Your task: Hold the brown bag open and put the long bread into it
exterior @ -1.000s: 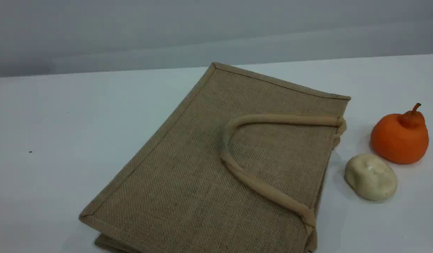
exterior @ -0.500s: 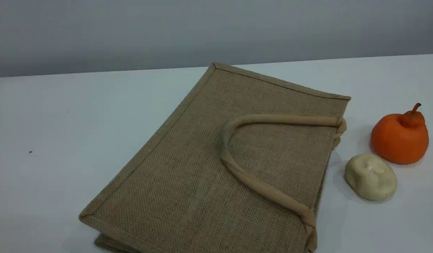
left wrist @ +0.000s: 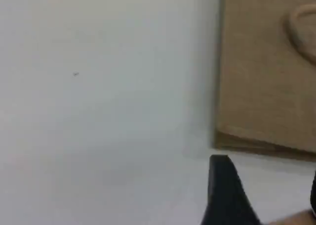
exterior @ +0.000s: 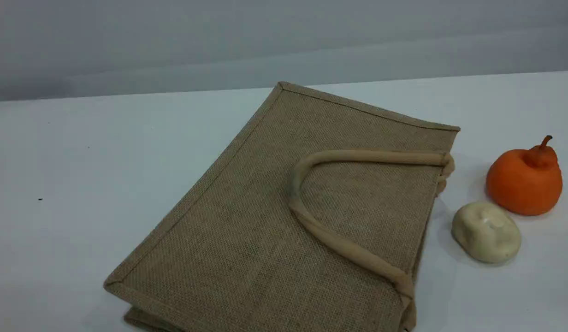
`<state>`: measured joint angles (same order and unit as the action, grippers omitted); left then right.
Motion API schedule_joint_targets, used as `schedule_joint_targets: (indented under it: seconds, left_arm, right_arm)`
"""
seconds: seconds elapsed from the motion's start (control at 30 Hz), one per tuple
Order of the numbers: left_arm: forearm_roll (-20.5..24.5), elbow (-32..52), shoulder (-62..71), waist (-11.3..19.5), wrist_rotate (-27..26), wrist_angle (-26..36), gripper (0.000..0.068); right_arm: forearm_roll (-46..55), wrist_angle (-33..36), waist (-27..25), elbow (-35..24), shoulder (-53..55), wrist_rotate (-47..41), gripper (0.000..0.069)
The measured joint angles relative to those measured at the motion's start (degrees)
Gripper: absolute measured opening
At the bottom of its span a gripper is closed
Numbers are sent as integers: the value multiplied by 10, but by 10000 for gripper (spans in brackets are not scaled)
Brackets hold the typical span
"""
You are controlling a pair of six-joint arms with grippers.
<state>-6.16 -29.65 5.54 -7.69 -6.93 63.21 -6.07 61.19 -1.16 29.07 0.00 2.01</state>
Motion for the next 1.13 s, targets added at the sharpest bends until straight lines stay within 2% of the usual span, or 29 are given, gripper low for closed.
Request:
schedule_joint_targets:
  seconds: [0.13,0.23,0.3,0.47,1.13]
  left_arm:
    - [1,0,-23,73,0,0,370]
    - [1,0,-50,95,0,0,370]
    - [1,-1,-57,87,0,2,370]
    - [1,-1,-56,45,0,2,370]
    - [0,-1,-55,46,0,2,370]
  right_arm:
    - [0,0,0,0,0,0,513]
    - [0,0,1,0,0,0,513]
    - [0,0,1,0,0,0,513]
    - [0,0,1,0,0,-1,512]
    - [0,0,1,0,0,0,512]
